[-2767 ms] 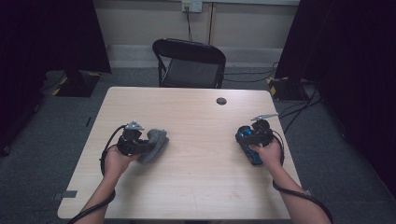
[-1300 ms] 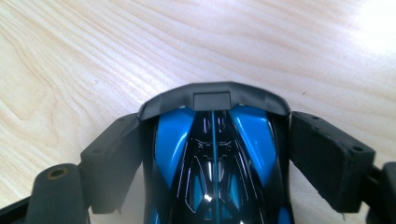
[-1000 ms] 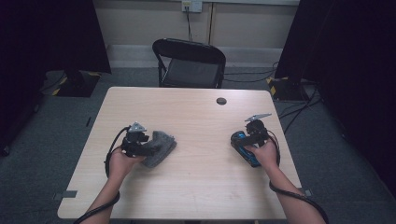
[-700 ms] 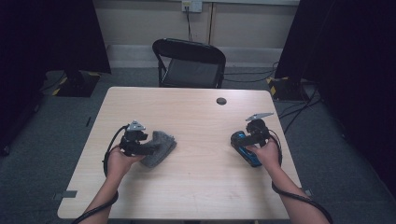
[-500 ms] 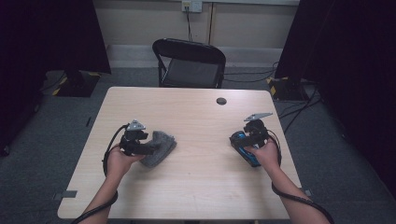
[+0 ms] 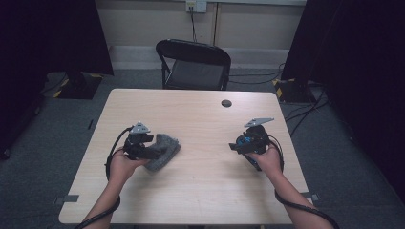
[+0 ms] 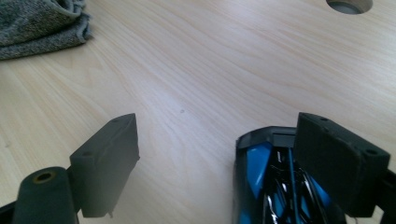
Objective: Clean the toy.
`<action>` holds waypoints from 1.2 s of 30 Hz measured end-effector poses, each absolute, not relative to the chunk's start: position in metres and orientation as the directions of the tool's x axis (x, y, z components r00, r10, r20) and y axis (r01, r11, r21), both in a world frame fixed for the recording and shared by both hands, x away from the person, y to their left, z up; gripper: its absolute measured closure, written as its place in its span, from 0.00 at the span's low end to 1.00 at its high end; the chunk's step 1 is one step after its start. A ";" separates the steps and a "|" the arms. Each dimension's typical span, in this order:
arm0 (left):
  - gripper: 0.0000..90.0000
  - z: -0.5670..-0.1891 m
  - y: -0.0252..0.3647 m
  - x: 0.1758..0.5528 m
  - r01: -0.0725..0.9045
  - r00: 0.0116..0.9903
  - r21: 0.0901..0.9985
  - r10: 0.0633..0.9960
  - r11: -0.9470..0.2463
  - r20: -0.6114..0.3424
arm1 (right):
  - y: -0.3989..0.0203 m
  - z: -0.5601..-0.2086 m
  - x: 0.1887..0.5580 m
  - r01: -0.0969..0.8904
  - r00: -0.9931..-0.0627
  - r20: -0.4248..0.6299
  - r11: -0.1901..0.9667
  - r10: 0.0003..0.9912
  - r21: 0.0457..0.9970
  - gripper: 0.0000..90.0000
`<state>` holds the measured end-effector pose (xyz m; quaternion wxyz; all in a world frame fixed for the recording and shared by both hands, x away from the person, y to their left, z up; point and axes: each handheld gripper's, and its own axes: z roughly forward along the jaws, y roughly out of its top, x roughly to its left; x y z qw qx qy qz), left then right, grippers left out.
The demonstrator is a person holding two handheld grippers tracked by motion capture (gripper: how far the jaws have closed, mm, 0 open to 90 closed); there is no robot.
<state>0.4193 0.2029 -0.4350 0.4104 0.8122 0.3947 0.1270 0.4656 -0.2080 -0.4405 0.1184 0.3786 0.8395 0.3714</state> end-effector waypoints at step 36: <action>0.20 -0.443 0.151 0.389 0.443 0.812 0.779 0.568 -0.443 -0.138 | -0.176 -0.453 0.425 0.459 -0.786 0.090 0.481 0.611 0.747 0.15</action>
